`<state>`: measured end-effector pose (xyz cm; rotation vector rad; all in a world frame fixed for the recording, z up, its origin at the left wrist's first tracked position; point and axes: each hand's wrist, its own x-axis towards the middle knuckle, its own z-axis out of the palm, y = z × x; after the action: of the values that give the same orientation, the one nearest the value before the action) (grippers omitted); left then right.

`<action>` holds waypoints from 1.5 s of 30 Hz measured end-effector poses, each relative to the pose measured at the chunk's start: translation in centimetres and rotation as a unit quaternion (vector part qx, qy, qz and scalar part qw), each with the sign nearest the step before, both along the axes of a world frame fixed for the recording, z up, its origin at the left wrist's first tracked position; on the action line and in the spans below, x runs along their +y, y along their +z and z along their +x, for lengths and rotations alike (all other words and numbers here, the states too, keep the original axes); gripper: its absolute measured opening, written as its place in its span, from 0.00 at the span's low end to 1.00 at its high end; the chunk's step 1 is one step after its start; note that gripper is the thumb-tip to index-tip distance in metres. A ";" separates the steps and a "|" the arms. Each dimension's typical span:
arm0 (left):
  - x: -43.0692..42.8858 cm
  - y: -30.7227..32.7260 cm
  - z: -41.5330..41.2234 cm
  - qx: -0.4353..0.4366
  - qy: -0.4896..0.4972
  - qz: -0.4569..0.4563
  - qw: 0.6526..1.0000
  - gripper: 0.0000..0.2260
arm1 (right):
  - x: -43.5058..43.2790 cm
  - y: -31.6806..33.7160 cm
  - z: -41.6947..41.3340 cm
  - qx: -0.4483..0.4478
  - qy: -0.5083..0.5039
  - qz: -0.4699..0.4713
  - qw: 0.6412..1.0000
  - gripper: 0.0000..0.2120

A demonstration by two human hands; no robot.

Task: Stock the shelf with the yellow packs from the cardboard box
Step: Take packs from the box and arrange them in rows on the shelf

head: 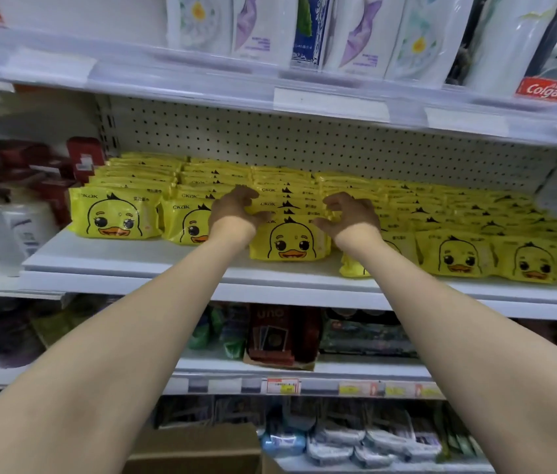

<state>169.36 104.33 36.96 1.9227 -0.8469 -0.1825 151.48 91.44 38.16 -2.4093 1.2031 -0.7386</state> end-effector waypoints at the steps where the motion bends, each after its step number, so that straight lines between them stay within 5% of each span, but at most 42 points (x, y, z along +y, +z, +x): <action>1: 0.4 0.3 0.2 -0.004 0.000 0.005 1.000 0.20 | 0.4 0.4 -0.2 0.013 -0.008 -0.001 1.000 0.24; 8: 3.7 0.9 0.2 -0.036 -0.036 0.034 0.998 0.22 | 6.3 2.0 -1.7 0.090 -0.031 -0.032 0.995 0.28; 15: 11.5 0.9 -1.6 -0.183 -0.008 0.188 0.965 0.31 | 11.8 1.3 -3.6 0.105 0.023 0.004 0.994 0.35; 30: 27.8 2.6 -3.6 -0.191 0.094 0.234 0.949 0.32 | 23.7 2.2 -0.5 0.119 0.169 -0.046 0.977 0.35; 45: 28.1 2.8 12.4 -0.218 0.047 0.195 0.955 0.36 | 25.4 2.9 13.6 0.142 0.126 -0.067 0.980 0.36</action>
<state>181.78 132.48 39.73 2.4207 -1.0629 0.1523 165.07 116.79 41.05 -2.7856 0.9405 -0.4222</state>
